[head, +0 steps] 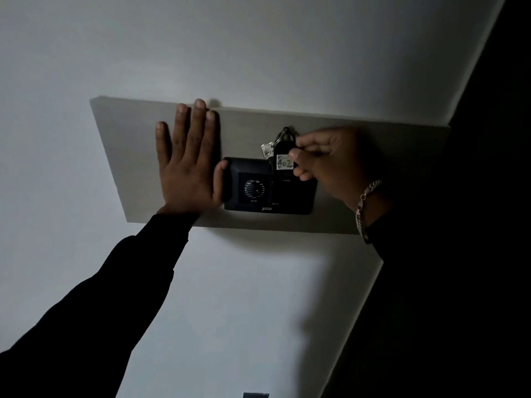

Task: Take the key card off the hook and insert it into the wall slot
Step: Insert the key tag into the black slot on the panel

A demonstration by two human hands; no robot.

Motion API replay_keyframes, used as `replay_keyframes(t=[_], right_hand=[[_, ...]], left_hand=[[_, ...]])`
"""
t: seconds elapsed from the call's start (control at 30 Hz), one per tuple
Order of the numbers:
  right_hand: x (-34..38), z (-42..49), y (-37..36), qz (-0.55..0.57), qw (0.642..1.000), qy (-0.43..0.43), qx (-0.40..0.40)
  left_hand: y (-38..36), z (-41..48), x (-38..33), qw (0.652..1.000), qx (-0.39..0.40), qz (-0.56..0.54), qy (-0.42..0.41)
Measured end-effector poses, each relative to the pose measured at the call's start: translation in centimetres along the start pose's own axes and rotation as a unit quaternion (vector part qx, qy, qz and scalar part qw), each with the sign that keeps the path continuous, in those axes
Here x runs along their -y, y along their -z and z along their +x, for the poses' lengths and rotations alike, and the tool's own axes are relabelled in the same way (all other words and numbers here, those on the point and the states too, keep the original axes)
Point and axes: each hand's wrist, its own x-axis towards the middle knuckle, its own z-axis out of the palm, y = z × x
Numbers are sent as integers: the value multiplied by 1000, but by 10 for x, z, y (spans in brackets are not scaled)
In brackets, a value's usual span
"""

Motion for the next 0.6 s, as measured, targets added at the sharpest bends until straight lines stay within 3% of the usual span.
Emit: replay_keyframes(t=[0.2,0.3,0.43,0.6], right_hand=[[-11,-5,0,-50,997,56,-31],[-1,-7,8,-78,988,127,-25],[25,2,20,-260,919,297,-11],[32,11,10,-360,871,327,65]], left_hand=[[-4,0,1,1000,-9,6,8],[-4,-1,0,1000,-7,6,6],[-3,0,0,1000,-6,0,6],[-2,2,1,1000,-4,0,9]])
